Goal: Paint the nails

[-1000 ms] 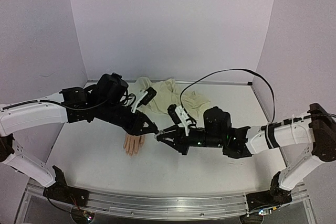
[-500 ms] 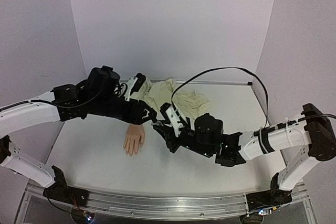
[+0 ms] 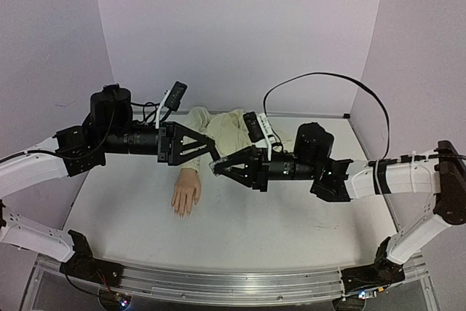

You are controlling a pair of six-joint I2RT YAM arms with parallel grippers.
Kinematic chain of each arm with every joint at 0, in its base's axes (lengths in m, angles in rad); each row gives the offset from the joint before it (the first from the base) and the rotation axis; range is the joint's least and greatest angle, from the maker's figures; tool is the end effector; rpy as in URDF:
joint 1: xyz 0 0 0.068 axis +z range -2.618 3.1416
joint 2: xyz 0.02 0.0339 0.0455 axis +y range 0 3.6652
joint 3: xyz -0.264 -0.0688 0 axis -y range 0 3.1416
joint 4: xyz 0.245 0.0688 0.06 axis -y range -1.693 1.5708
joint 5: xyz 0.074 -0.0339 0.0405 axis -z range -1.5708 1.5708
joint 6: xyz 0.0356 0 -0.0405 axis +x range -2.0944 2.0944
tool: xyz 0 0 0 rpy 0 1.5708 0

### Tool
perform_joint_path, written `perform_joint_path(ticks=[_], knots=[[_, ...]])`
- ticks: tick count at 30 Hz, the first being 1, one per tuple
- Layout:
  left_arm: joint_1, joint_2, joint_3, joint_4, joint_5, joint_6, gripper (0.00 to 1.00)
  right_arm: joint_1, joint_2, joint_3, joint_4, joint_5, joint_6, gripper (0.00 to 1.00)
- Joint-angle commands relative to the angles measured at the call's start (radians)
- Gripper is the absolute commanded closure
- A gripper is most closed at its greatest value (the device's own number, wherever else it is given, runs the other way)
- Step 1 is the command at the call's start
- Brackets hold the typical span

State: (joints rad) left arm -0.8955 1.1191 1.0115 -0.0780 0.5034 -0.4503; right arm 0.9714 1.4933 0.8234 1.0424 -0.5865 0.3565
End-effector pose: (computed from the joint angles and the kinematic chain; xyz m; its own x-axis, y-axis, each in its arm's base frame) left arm 0.1480 -0.2122 0.3650 -0.5304 0.0524 -0.8461 0.8322 0.2225 -0.5079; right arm 0.1673 0.2798 0.3093 -0.1491 0.2970 -0.9432 -0.9886 -0.0634 0.1363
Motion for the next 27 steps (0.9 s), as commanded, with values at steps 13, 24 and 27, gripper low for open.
perform_joint_path(ticks=[13, 24, 27], knots=[[0.003, 0.066, 0.025, 0.188, 0.199, -0.011, 0.5, 0.0, 0.039, 0.082, 0.215, -0.151, 0.071, 1.0], [0.002, 0.093, 0.044, 0.155, 0.127, 0.017, 0.7, -0.019, 0.015, 0.067, 0.158, -0.045, -0.017, 1.0], [0.003, 0.108, 0.073, 0.094, 0.048, 0.043, 0.85, -0.014, 0.006, 0.054, 0.091, 0.129, -0.106, 1.0]])
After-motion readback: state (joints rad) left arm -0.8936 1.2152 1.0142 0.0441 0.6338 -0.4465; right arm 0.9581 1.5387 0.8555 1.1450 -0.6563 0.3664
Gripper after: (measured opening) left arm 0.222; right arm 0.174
